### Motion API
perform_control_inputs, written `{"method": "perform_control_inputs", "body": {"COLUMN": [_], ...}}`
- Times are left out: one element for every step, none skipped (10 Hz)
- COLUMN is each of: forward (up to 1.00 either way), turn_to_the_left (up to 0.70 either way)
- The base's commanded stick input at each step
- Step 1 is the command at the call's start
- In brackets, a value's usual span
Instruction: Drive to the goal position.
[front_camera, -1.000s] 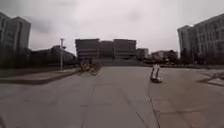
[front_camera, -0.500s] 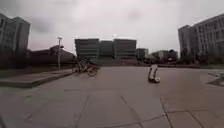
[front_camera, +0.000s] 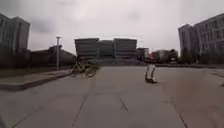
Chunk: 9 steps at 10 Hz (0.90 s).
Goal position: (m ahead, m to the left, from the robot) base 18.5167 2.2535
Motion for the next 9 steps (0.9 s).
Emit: {"method": "perform_control_inputs", "body": {"forward": [1.00,1.00,1.00,1.00,1.00,1.00,1.00,1.00,1.00], "turn_to_the_left": [0.00,0.00,0.00,0.00,0.00,0.00,0.00,0.00,0.00]}}
